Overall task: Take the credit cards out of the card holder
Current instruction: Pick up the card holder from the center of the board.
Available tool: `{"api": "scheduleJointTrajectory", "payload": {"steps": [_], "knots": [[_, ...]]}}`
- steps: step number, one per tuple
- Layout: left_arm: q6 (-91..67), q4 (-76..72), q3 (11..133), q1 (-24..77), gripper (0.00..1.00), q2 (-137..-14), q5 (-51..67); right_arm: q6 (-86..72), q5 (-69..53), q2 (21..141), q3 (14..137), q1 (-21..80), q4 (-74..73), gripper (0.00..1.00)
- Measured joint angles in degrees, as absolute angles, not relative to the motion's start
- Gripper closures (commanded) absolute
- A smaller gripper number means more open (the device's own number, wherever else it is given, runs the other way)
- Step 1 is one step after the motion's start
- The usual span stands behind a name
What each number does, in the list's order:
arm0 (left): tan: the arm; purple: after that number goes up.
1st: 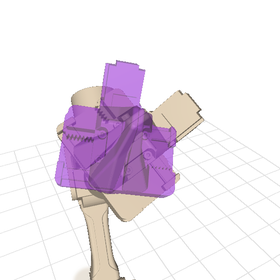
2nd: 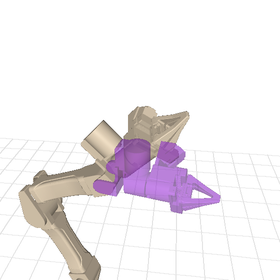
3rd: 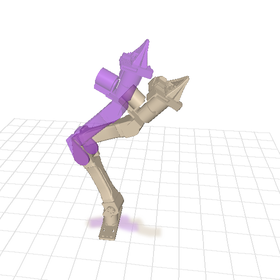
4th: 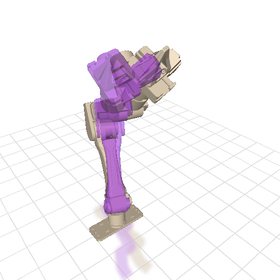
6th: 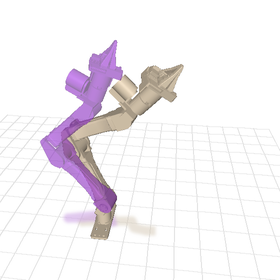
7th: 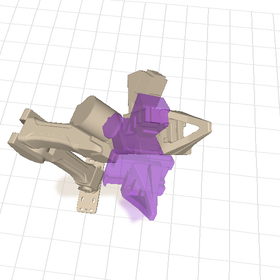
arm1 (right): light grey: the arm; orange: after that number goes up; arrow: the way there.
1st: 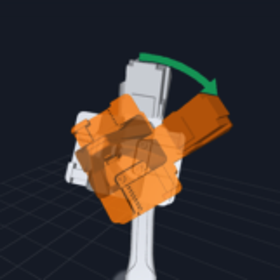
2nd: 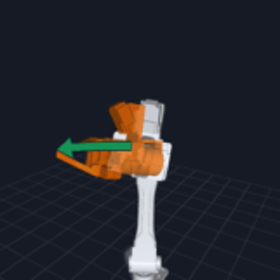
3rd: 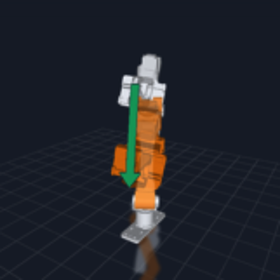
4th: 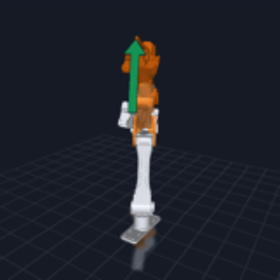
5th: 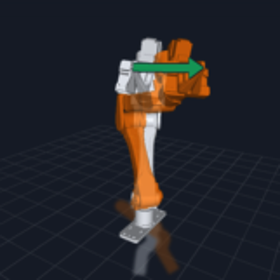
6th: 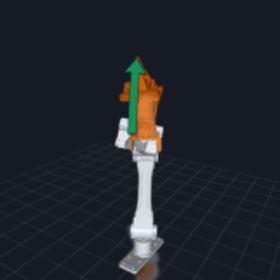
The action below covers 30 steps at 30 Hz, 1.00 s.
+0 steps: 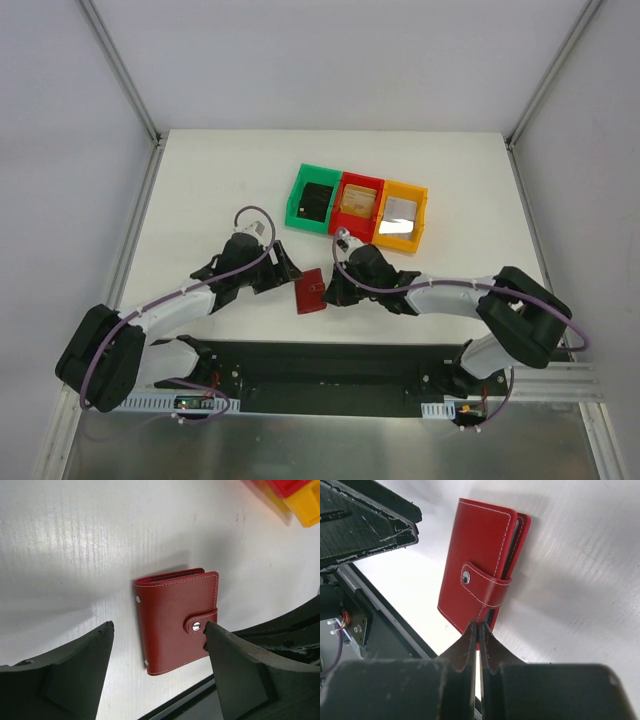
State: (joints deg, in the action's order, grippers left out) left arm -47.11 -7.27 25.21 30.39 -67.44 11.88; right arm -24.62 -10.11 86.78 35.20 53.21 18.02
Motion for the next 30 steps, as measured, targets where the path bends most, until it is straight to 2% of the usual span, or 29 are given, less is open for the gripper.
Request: {"api": "scheduleJointTrajectory", "payload": {"steps": [4, 12, 30], "knots": [[-47.4, -8.1, 23.4, 30.4, 0.12, -63.8, 11.6, -24.6, -11.0, 84.9, 35.1, 53.2, 17.6, 1.00], [-48.4, -13.4, 17.8, 30.4, 0.16, -56.0, 13.3, -23.8, -12.6, 79.7, 35.1, 53.0, 15.6, 1.00], [-52.3, -28.8, 11.1, 30.4, 0.17, -52.6, 18.9, -21.8, -15.2, 72.2, 37.6, 52.6, 9.1, 1.00]]}}
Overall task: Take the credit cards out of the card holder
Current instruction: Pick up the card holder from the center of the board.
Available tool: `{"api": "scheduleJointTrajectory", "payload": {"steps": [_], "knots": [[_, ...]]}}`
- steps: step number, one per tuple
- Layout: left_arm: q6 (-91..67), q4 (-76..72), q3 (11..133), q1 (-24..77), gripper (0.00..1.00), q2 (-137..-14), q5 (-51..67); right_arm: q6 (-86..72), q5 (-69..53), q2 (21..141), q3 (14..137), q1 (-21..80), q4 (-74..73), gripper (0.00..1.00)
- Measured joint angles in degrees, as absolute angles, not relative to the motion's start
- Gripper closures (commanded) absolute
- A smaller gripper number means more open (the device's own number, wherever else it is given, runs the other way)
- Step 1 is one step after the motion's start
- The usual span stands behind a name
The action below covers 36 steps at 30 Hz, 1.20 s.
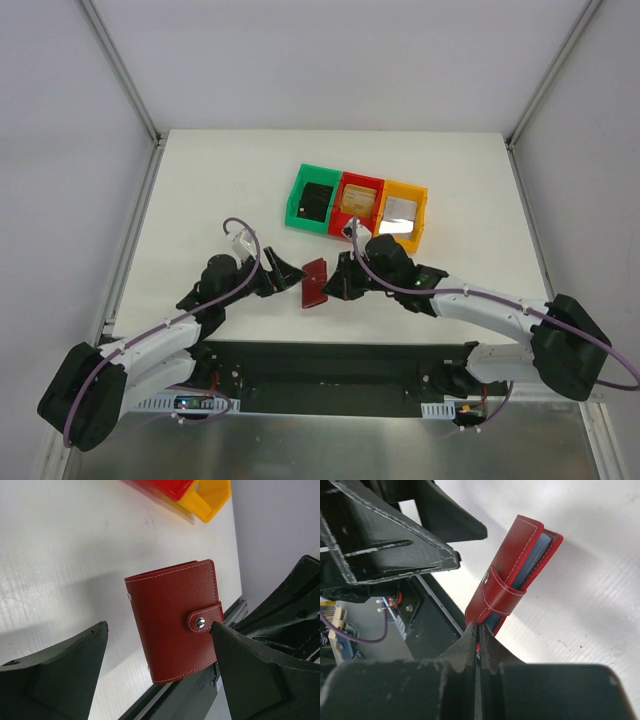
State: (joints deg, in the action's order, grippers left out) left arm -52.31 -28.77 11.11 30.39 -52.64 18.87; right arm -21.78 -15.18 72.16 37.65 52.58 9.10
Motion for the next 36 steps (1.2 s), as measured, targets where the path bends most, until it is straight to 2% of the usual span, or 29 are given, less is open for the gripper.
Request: {"api": "scheduleJointTrajectory", "payload": {"steps": [12, 22, 25, 30, 36], "knots": [[-53.9, -37.9, 9.8, 30.4, 0.20, -49.7, 22.7, -21.8, -19.7, 67.4, 39.1, 52.6, 9.1, 1.00], [-55.7, -42.7, 9.4, 30.3, 0.32, -49.0, 23.9, -21.8, -20.9, 65.9, 39.1, 52.6, 9.1, 1.00], [-56.2, -43.3, 9.3, 30.2, 0.30, -48.8, 23.9, -21.8, -21.3, 65.8, 39.1, 52.6, 9.1, 1.00], [-56.4, -44.4, 8.7, 29.9, 0.18, -47.7, 24.1, -21.8, -21.5, 65.6, 39.1, 52.3, 9.1, 1.00], [-56.6, -45.7, 7.7, 29.9, 0.15, -47.8, 25.1, -21.8, -21.8, 64.7, 39.1, 52.3, 9.1, 1.00]]}}
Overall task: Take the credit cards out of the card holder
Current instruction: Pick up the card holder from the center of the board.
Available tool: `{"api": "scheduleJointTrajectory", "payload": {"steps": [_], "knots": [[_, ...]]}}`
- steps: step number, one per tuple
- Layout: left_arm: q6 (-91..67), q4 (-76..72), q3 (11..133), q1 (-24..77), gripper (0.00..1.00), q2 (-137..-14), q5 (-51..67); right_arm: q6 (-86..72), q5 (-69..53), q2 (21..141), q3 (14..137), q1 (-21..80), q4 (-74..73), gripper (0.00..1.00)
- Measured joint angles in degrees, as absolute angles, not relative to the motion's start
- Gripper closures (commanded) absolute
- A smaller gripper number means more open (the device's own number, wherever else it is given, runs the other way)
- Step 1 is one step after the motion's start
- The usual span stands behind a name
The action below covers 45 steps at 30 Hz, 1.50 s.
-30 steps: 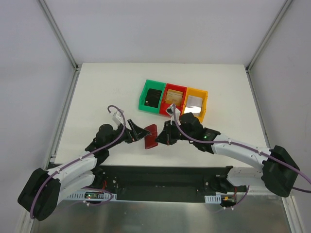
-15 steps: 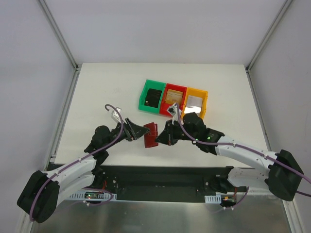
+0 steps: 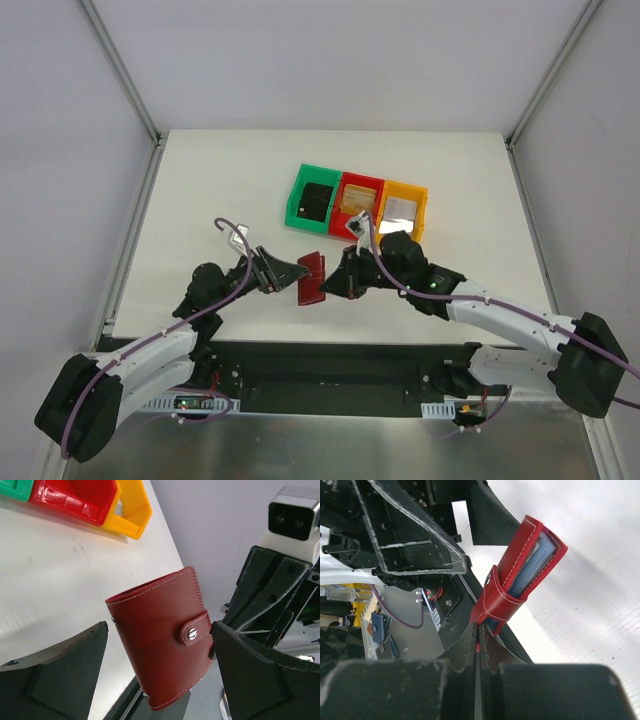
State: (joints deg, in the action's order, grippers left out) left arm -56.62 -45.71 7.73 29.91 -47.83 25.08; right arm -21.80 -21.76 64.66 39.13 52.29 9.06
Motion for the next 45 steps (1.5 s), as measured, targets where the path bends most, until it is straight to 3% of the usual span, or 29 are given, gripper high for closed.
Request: {"api": "scheduleJointTrajectory", "payload": {"steps": [12, 32, 37, 45], "knots": [[-58.1, -50.5, 6.4, 29.9, 0.16, -50.5, 25.3, -22.3, -22.4, 62.4, 40.2, 52.3, 8.4, 1.00], [-65.6, -67.4, 5.0, 29.1, 0.31, -55.2, 28.4, -23.1, -24.6, 60.9, 40.3, 52.3, 8.4, 1.00], [-65.7, -68.2, 5.0, 29.1, 0.16, -55.2, 28.8, -23.1, -24.9, 60.8, 40.3, 52.3, 8.4, 1.00], [-65.8, -68.8, 5.0, 29.1, 0.14, -56.8, 29.9, -23.4, -24.9, 60.6, 40.3, 52.3, 8.4, 1.00]]}}
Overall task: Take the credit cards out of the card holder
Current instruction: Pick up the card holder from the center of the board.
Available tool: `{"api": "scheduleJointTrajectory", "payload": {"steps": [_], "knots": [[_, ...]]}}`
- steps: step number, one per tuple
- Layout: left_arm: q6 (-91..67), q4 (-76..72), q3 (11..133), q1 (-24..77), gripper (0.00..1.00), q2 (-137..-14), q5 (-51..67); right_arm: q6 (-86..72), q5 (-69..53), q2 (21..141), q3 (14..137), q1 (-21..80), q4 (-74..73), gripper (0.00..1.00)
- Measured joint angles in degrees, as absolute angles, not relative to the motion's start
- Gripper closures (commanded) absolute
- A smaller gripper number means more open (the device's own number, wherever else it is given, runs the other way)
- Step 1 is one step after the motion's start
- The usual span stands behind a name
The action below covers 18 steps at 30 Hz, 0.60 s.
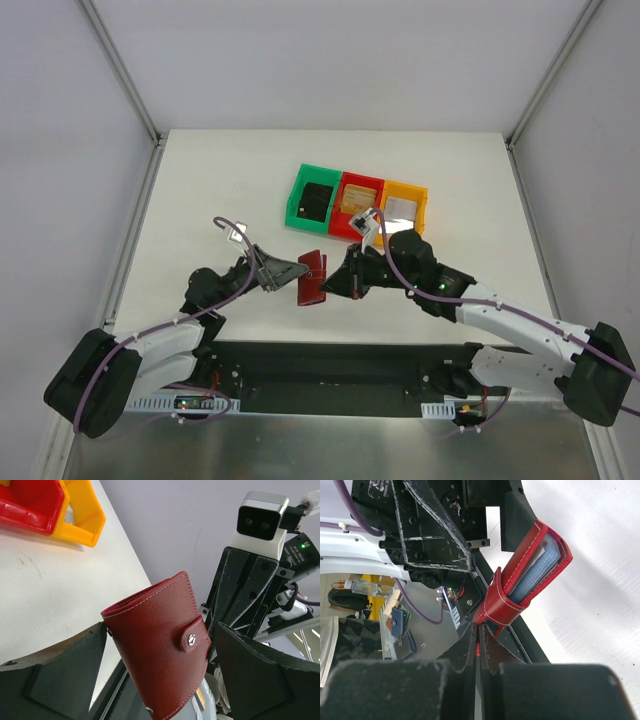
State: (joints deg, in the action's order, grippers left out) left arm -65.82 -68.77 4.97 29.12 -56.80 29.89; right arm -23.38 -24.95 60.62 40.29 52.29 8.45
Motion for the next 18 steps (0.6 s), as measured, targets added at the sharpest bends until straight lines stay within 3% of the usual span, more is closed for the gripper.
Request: {"api": "scheduleJointTrajectory", "payload": {"steps": [9, 18], "knots": [[-66.7, -72.1, 5.0, 29.1, 0.15, -61.7, 30.9, -23.8, -26.0, 59.5, 41.3, 52.3, 8.6, 1.00], [-70.4, -73.3, 5.1, 29.1, 0.24, -67.6, 32.0, -24.0, -26.3, 58.5, 41.3, 52.2, 8.5, 1.00]]}}
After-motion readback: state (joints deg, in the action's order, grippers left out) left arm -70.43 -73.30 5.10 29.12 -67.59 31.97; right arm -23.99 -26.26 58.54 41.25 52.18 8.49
